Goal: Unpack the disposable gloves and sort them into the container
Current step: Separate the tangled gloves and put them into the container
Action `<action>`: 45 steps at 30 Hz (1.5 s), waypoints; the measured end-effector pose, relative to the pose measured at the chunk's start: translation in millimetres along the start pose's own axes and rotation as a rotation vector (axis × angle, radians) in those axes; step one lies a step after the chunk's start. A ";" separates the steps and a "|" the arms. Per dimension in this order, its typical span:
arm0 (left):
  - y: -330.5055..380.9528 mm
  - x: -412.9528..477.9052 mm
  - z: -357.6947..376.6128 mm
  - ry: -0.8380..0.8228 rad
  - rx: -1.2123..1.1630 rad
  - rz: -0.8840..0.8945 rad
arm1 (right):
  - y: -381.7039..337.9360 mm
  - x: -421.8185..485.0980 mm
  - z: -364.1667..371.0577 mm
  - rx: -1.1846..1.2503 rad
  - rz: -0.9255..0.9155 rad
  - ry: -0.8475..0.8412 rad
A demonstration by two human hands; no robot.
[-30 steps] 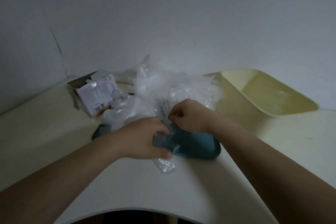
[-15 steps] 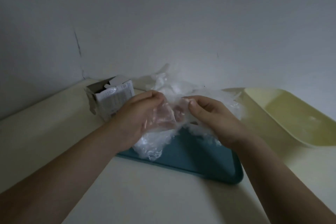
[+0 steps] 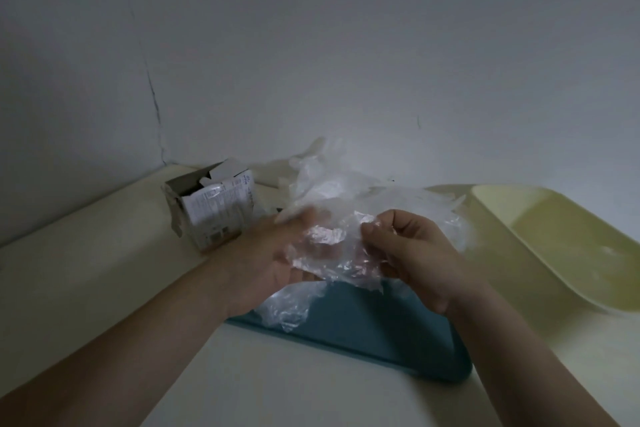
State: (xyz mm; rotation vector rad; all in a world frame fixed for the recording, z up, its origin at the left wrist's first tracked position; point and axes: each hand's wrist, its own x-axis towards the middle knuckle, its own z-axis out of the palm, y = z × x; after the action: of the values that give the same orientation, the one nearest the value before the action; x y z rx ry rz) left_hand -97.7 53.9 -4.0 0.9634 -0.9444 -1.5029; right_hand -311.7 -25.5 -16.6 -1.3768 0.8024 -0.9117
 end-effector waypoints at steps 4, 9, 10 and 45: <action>-6.9 11.9 -4.7 0.084 0.044 0.070 | 4.6 -1.1 -0.6 -0.054 0.029 -0.006; 7.4 18.9 -16.9 0.228 -0.057 0.106 | -3.3 -11.6 -9.9 -0.424 0.284 -0.202; 8.8 17.9 -18.0 0.239 -0.011 0.102 | -9.0 -14.2 -11.8 -0.487 0.314 -0.226; 24.4 -12.1 -28.5 0.080 0.458 -0.030 | -14.4 -10.7 -11.1 -0.437 0.016 -0.028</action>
State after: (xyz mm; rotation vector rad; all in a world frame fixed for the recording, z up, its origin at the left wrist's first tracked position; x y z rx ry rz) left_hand -61.3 60.9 9.4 1.3571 -1.2494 -1.2834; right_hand -327.4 -20.6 -3.3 -1.7532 1.0300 -0.7270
